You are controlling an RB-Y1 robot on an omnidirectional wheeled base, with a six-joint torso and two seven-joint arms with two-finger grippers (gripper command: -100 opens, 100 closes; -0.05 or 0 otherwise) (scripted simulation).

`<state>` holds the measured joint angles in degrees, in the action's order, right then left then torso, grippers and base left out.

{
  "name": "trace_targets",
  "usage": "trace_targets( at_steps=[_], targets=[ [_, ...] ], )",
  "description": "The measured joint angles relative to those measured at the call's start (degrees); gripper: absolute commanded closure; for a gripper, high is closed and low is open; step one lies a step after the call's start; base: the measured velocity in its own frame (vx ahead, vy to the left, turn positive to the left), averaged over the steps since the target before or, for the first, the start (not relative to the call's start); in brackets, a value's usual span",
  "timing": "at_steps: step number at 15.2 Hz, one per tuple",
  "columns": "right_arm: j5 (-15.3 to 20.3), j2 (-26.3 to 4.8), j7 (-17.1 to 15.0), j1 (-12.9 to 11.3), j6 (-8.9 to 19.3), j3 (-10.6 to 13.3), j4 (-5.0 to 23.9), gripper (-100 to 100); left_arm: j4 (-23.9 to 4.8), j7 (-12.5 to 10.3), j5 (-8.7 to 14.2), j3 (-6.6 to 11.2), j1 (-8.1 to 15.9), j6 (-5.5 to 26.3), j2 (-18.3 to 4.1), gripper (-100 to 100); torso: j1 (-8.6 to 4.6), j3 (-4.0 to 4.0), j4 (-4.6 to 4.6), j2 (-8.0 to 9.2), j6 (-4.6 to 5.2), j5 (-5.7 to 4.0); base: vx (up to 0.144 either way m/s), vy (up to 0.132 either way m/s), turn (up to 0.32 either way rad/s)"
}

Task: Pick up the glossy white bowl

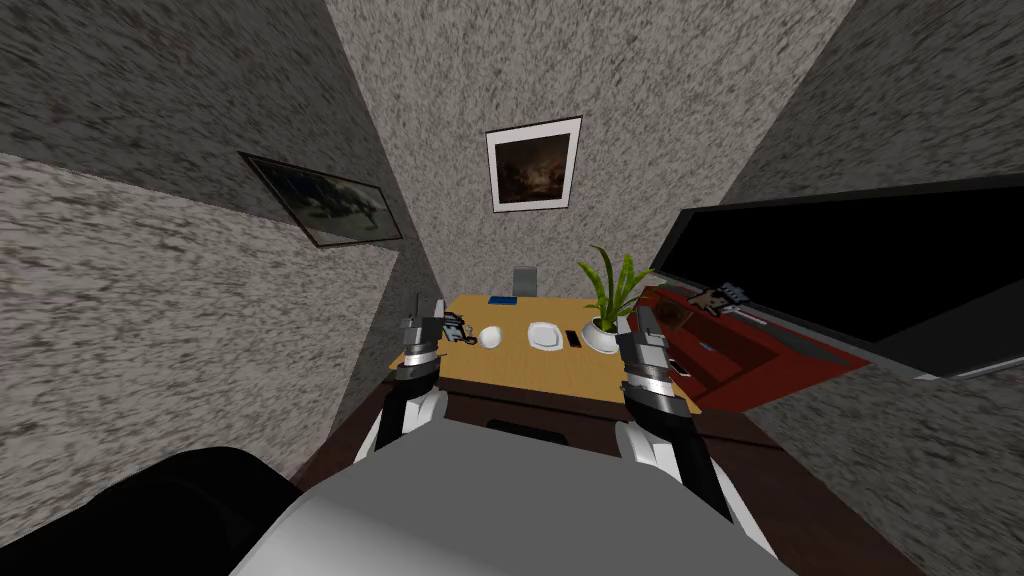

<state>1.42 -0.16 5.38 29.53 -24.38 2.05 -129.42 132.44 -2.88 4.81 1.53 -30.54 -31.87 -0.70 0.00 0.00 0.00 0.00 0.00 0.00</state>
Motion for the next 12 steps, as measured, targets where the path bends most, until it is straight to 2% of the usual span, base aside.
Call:
trace_targets(
  at_steps=[2,5,12],
  targets=[
    [0.0,0.0,0.0,0.0,0.0,0.0,0.0,0,-0.66,0.01,-0.02,0.23,0.42,0.64,-1.56,-100,0.04,0.0,0.0,0.0,0.02,0.01,-0.004,0.011,-0.094],
    [0.0,0.0,0.0,-0.01,0.0,0.0,0.0,0,-3.02,-0.18,0.07,1.32,1.62,3.3,-5.08,-100,0.14,0.01,0.0,0.03,0.03,0.03,-0.011,0.028,-0.137],
    [0.0,0.0,0.0,-0.01,0.0,0.0,0.0,0,-8.0,-0.27,-0.02,3.26,4.55,9.63,-8.89,-100,0.13,0.01,0.0,0.03,0.02,0.03,-0.013,0.026,-0.114]
  ],
)
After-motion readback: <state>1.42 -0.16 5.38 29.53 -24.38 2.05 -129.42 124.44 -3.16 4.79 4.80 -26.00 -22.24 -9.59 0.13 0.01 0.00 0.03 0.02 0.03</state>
